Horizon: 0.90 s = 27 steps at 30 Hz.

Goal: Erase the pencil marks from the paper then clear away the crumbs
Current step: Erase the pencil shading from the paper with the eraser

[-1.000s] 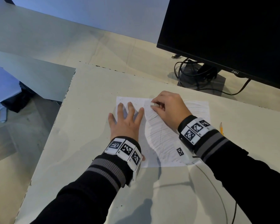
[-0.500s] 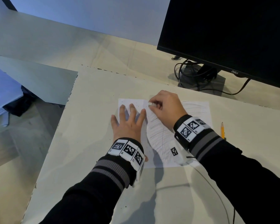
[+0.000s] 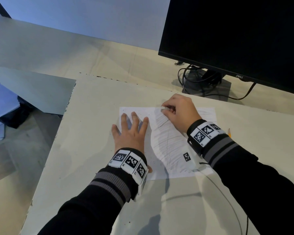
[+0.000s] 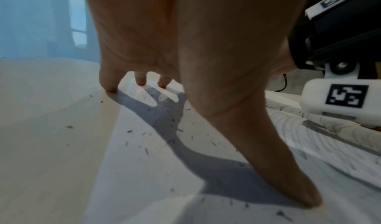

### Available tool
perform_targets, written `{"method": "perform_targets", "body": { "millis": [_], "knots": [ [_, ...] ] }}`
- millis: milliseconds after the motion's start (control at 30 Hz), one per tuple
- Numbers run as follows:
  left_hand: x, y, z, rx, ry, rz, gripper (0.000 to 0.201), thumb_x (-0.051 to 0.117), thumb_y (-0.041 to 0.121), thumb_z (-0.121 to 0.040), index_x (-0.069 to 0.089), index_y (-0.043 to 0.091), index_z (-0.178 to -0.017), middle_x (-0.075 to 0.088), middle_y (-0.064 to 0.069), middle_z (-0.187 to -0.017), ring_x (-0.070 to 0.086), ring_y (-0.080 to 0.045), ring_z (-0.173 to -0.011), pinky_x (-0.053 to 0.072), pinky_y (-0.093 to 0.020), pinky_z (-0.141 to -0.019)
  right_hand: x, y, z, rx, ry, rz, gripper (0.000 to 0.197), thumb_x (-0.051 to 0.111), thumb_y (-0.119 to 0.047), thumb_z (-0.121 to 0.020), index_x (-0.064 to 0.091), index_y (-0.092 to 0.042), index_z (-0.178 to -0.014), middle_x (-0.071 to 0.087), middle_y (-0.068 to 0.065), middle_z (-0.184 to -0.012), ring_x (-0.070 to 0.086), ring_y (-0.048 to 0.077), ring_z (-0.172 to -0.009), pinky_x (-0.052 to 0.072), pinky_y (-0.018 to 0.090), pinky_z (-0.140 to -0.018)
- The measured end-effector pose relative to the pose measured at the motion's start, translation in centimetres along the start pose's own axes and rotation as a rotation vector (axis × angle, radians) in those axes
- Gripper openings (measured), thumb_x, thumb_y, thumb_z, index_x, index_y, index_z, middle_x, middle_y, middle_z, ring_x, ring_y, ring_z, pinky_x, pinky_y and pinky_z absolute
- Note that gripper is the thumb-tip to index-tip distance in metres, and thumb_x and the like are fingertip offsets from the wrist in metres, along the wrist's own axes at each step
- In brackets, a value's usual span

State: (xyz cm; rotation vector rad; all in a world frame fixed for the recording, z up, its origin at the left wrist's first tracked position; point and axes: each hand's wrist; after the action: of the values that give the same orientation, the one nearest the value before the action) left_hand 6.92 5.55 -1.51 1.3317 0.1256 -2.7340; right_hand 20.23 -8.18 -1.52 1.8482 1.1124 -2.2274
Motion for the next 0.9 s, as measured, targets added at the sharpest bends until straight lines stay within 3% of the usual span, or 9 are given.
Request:
{"method": "perform_targets", "body": {
  "millis": [100, 167, 233, 333, 400, 467, 633, 767, 900],
  "knots": [
    [-0.3, 0.2, -0.2, -0.004, -0.002, -0.045, 0.158, 0.076, 0.082, -0.049, -0.032, 0.020, -0.147, -0.023, -0.016, -0.155, -0.014, -0.046, -0.145, 0.019, -0.062, -0.114, 0.5, -0.6, 1.0, -0.109, -0.075, 0.001, 0.013, 0.069, -0.014, -0.089, 0.075, -0.011, -0.100, 0.059, -0.004, -0.094, 0.057, 0.011, -0.083, 0.053, 0.027, -0.080],
    [-0.3, 0.2, -0.2, -0.006, 0.000, -0.051, 0.158, 0.076, 0.082, -0.049, -0.031, 0.020, -0.147, -0.020, -0.016, -0.155, -0.011, -0.046, -0.145, 0.022, -0.061, -0.112, 0.0, -0.4, 0.9, -0.110, -0.092, 0.030, 0.014, 0.068, -0.016, -0.091, 0.075, -0.012, -0.102, 0.059, -0.006, -0.095, 0.056, 0.009, -0.085, 0.050, 0.020, -0.081],
    [-0.5, 0.3, 0.0, 0.000, 0.007, -0.062, 0.158, 0.075, 0.083, -0.047, -0.029, 0.019, -0.147, -0.017, -0.016, -0.155, -0.008, -0.046, -0.145, 0.025, -0.061, -0.111, -1.1, 0.6, -0.1, -0.037, 0.040, 0.057, 0.014, 0.066, -0.019, -0.092, 0.073, -0.014, -0.103, 0.057, -0.008, -0.097, 0.054, 0.006, -0.086, 0.047, 0.014, -0.082],
    [-0.7, 0.1, 0.0, 0.021, 0.019, -0.098, 0.157, 0.073, 0.084, -0.050, -0.027, 0.015, -0.149, -0.019, -0.019, -0.156, -0.012, -0.045, -0.146, 0.016, -0.058, -0.117, -2.5, 1.3, -1.1, -0.012, 0.235, -0.057, 0.011, 0.068, -0.018, -0.090, 0.072, -0.014, -0.100, 0.061, -0.003, -0.099, 0.057, 0.007, -0.083, 0.055, 0.025, -0.081],
    [-0.8, -0.1, -0.1, 0.083, 0.024, -0.141, 0.157, 0.069, 0.086, -0.053, -0.028, 0.008, -0.149, -0.030, -0.019, -0.156, -0.024, -0.041, -0.146, -0.002, -0.055, -0.120, -2.0, 0.7, -0.6, -0.087, 0.099, -0.012, 0.012, 0.068, -0.022, -0.090, 0.072, -0.017, -0.101, 0.061, -0.005, -0.099, 0.055, 0.004, -0.084, 0.051, 0.021, -0.080],
    [-0.7, -0.4, -0.4, 0.147, 0.039, -0.127, 0.158, 0.070, 0.084, -0.054, -0.030, 0.003, -0.147, -0.037, -0.015, -0.155, -0.029, -0.035, -0.145, -0.010, -0.049, -0.120, -0.9, 0.1, 0.0, -0.153, -0.059, 0.038, 0.013, 0.068, -0.023, -0.090, 0.073, -0.019, -0.100, 0.060, -0.008, -0.095, 0.055, 0.005, -0.084, 0.045, 0.018, -0.079],
    [-0.2, -0.8, -0.7, 0.183, 0.030, -0.029, 0.162, 0.077, 0.078, -0.053, -0.034, 0.007, -0.146, -0.040, -0.009, -0.155, -0.027, -0.028, -0.147, -0.008, -0.042, -0.121, 0.5, 0.4, 0.2, -0.103, -0.017, 0.003, 0.010, 0.072, -0.020, -0.086, 0.076, -0.015, -0.095, 0.062, -0.005, -0.088, 0.058, 0.010, -0.077, 0.052, 0.026, -0.077],
    [-0.2, -0.6, -1.1, 0.180, 0.041, -0.016, 0.163, 0.078, 0.078, -0.051, -0.037, 0.012, -0.146, -0.038, -0.008, -0.156, -0.026, -0.030, -0.147, -0.009, -0.043, -0.119, -0.1, 0.0, 0.2, -0.173, -0.111, 0.073, 0.014, 0.069, -0.021, -0.090, 0.075, -0.014, -0.101, 0.059, -0.006, -0.093, 0.055, 0.009, -0.084, 0.042, 0.014, -0.077],
    [-0.6, -0.2, -1.2, 0.168, 0.046, -0.060, 0.160, 0.081, 0.075, -0.050, -0.035, 0.022, -0.147, -0.031, -0.010, -0.158, -0.021, -0.034, -0.148, 0.002, -0.047, -0.122, -2.7, 1.7, -2.0, -0.057, 0.161, 0.068, 0.013, 0.066, -0.021, -0.091, 0.072, -0.015, -0.101, 0.057, -0.007, -0.096, 0.053, 0.007, -0.081, 0.049, 0.019, -0.077]
  ]
}}
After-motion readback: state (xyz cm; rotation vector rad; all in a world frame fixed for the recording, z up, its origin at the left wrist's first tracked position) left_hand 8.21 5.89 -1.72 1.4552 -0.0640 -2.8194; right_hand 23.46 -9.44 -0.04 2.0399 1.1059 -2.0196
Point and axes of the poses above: each hand's wrist, its own z-axis away from the middle knuckle, its own x-axis out of the palm, y = z × x
